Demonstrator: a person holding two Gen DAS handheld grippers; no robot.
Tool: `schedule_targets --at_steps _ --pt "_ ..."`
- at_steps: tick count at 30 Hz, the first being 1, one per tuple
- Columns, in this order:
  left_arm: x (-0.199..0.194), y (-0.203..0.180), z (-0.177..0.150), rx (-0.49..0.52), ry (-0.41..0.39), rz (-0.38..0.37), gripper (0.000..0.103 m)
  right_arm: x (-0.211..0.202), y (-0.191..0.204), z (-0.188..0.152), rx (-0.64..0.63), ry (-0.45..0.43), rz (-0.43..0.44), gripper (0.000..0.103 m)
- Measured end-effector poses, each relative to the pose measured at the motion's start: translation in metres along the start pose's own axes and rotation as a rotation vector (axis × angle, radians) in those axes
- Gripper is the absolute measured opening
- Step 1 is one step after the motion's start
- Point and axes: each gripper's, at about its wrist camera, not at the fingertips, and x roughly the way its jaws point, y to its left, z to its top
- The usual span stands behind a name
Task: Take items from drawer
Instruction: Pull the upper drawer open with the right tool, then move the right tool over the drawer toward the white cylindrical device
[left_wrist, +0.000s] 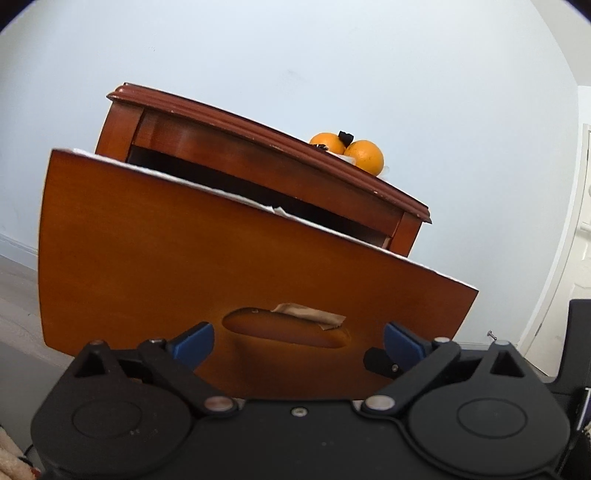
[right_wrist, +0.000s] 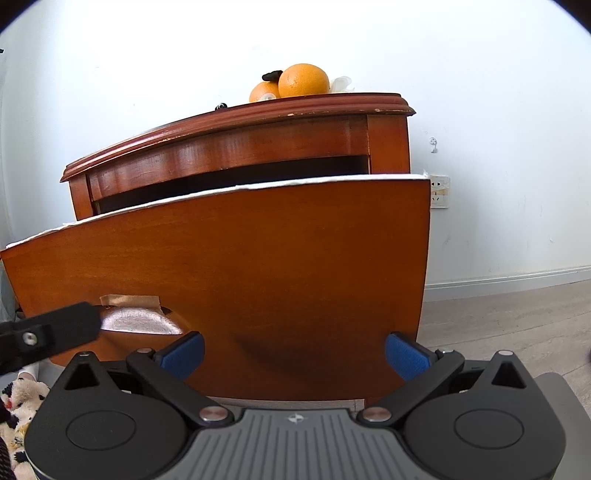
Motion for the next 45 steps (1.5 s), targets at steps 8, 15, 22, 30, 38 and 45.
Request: schedule_targets --at_steps 8,15,22,30,38,45 --pt "-0.023 -0.003 0.044 0.136 -0.120 0.128 0.102 -0.028 -0.006 0.029 0.001 -0.013 0.080 0.103" --pt "-0.001 -0.003 0.105 0.079 -0.171 0.064 0.102 -0.027 -0.021 0.088 0.128 0.106 0.308 0.103" --pt "0.037 0.000 0.125 0.179 -0.202 0.183 0.102 0.003 -0.032 0.121 0.202 0.394 0.466 0.103" --pt "0.068 0.040 0.145 0.166 -0.119 0.308 0.102 0.006 -0.023 0.148 0.122 0.537 0.553 0.103" --pt "0.073 0.080 0.156 0.043 -0.062 0.346 0.102 0.044 0.002 0.198 0.041 0.511 0.549 0.103" --pt "0.069 0.096 0.147 -0.050 -0.035 0.251 0.103 0.118 0.035 0.194 -0.031 0.733 0.485 0.102"
